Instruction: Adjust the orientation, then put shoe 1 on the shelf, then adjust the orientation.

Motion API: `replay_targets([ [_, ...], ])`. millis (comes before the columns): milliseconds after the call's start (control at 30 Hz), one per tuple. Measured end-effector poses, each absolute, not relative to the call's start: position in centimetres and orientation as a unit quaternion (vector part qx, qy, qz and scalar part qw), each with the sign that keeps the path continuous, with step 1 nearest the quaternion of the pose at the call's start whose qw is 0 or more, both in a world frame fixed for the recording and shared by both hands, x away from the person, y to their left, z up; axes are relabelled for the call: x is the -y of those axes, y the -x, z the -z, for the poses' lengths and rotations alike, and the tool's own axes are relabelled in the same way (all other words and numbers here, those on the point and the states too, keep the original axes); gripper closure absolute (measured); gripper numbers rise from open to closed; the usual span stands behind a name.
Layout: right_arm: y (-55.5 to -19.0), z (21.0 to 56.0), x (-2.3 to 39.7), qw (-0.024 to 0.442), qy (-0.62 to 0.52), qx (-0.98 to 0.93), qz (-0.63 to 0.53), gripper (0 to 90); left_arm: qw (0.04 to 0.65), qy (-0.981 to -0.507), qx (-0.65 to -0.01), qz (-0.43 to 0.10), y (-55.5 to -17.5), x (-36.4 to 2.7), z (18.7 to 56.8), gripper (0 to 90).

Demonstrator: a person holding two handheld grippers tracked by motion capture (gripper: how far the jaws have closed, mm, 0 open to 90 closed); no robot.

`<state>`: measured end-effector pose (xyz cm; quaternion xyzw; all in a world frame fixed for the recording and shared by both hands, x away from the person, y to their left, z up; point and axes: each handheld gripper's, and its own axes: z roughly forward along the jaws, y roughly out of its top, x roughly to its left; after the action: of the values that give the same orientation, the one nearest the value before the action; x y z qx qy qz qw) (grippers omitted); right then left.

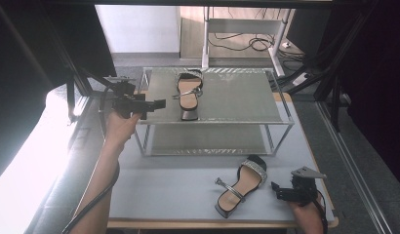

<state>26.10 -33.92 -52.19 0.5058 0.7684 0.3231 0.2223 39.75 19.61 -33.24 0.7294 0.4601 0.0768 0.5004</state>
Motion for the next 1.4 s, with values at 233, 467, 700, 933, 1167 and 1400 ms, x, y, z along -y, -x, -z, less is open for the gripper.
replay_targets([
  [233, -26.1, 52.2, 33.9, 0.222, -0.506, -0.768, -0.323, 5.5, 0.506, -0.737, -0.441, -0.079, -37.7, -19.1, 33.8, 0.5],
  [467, -26.1, 52.2, 33.9, 0.222, -0.506, -0.768, -0.323, 5.5, 0.509, -0.743, -0.427, -0.081, -35.9, -18.6, 34.4, 0.8],
  [700, -26.1, 52.2, 33.9, 0.222, -0.506, -0.769, -0.323, 5.6, 0.507, -0.75, -0.417, -0.085, -34.6, -17.9, 35.2, 0.9],
  [933, -26.1, 52.2, 33.9, 0.222, -0.506, -0.769, -0.323, 5.6, 0.515, -0.744, -0.413, -0.1, -33.3, -17.8, 35.7, 1.4],
  [1167, -26.1, 52.2, 33.9, 0.222, -0.506, -0.769, -0.322, 5.6, 0.52, -0.748, -0.402, -0.092, -31.8, -17.5, 35.6, 1.8],
  [1400, -26.1, 52.2, 33.9, 0.223, -0.505, -0.769, -0.322, 5.6, 0.52, -0.751, -0.398, -0.086, -30.9, -17.4, 36.2, 1.9],
])
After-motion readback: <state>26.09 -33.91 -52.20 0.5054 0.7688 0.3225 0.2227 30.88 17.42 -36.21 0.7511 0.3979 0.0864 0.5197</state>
